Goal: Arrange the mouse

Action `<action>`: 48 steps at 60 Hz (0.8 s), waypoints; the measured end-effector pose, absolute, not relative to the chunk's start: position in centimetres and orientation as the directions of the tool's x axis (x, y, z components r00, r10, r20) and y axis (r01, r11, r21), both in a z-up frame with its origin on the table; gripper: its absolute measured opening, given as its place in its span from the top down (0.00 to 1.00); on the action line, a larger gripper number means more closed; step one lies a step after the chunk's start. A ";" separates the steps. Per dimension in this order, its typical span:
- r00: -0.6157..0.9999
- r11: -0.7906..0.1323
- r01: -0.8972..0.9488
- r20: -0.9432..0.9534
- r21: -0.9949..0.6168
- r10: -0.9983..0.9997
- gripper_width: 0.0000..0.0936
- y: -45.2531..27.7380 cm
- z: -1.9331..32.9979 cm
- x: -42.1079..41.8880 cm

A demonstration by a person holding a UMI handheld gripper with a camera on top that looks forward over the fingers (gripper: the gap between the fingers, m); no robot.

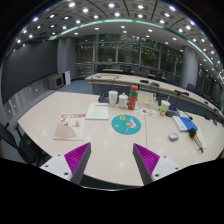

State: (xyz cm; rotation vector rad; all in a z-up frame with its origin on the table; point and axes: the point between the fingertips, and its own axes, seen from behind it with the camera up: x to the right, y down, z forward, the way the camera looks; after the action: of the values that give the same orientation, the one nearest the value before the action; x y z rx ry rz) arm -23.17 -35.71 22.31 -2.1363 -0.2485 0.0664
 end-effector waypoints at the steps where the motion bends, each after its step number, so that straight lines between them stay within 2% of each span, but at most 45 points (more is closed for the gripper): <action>1: 0.980 -0.536 0.151 0.054 -0.830 0.192 0.09 -35.7 21.9 -22.3; 12: 0.995 -0.613 0.098 0.082 -0.784 0.055 0.08 -33.1 13.7 -10.8; 18: 0.996 -0.639 0.050 0.084 -0.767 -0.022 0.08 -31.4 10.5 -4.0; 32: 0.990 -0.616 -0.025 0.065 -0.787 -0.123 0.09 -22.3 5.4 9.4; 48: 0.990 -0.628 -0.076 0.014 -0.775 -0.137 0.09 -12.5 0.3 15.2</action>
State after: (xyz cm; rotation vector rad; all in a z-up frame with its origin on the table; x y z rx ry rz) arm 15.24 -12.53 0.26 -2.2519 0.1476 -0.0899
